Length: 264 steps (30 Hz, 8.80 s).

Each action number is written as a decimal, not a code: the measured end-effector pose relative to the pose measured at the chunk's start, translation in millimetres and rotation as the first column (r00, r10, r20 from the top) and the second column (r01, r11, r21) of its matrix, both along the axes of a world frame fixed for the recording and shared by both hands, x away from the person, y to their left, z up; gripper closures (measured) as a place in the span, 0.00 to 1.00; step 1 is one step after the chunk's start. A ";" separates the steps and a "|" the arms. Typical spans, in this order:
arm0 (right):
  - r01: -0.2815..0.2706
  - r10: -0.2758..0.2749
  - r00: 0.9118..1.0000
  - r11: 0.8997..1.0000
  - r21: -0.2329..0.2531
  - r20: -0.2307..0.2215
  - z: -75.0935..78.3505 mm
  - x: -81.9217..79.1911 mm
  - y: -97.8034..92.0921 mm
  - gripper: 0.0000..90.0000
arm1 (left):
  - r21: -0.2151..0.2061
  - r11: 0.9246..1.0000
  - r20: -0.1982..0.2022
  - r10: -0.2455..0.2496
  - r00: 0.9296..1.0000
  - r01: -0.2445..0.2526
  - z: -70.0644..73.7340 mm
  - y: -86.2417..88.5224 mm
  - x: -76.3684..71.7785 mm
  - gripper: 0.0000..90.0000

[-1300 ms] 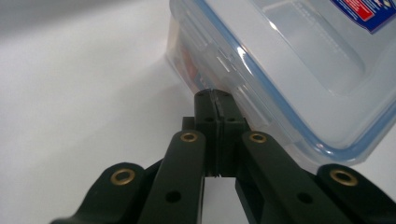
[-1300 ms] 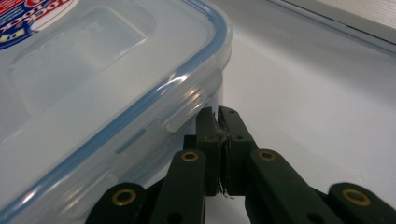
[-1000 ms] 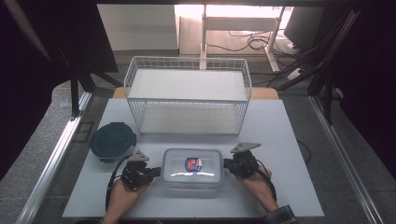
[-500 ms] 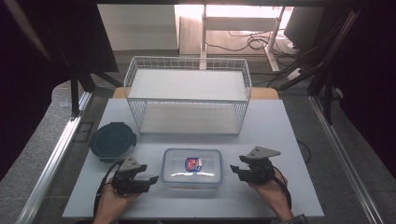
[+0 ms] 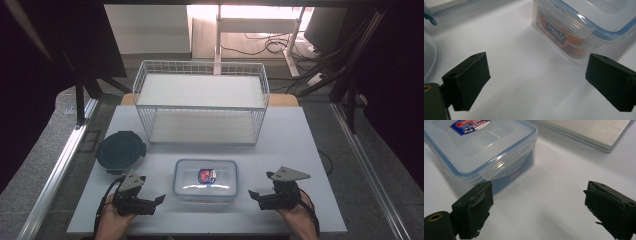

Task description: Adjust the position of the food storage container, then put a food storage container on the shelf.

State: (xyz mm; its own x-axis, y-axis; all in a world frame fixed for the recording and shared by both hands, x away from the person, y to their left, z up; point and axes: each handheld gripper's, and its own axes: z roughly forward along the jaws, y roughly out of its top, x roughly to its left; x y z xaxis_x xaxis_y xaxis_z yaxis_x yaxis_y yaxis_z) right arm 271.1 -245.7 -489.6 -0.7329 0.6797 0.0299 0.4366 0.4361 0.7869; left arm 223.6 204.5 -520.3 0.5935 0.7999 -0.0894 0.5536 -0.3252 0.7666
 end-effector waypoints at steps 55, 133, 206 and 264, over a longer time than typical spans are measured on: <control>-0.069 0.129 0.875 0.987 0.144 -0.466 -4.9 42.0 65.4 0.14 | -0.306 0.922 -0.328 -0.334 0.884 0.235 3.6 -40.9 70.3 0.07; -0.054 0.107 0.987 0.924 0.377 -0.122 138.2 107.4 61.1 0.56 | -0.426 0.894 -0.035 -0.166 0.985 0.135 163.5 10.0 128.2 0.61; 0.072 -0.028 0.992 0.928 0.366 -0.124 187.0 199.6 84.2 0.50 | -0.450 0.893 -0.057 -0.055 0.997 0.023 199.4 5.9 222.4 0.43; 0.162 -0.154 0.987 0.954 0.253 -0.052 189.5 190.1 102.4 0.49 | -0.380 0.924 -0.018 0.039 0.999 -0.043 198.6 6.8 216.6 0.56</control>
State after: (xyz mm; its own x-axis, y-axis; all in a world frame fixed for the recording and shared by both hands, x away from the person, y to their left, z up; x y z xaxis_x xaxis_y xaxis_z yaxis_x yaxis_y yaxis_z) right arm 461.3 -143.3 -300.2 -0.6130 0.7532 0.2386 0.5097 0.1463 0.8478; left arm 440.2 211.3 -321.7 0.5584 0.7285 -0.3969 0.5685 0.0124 0.8226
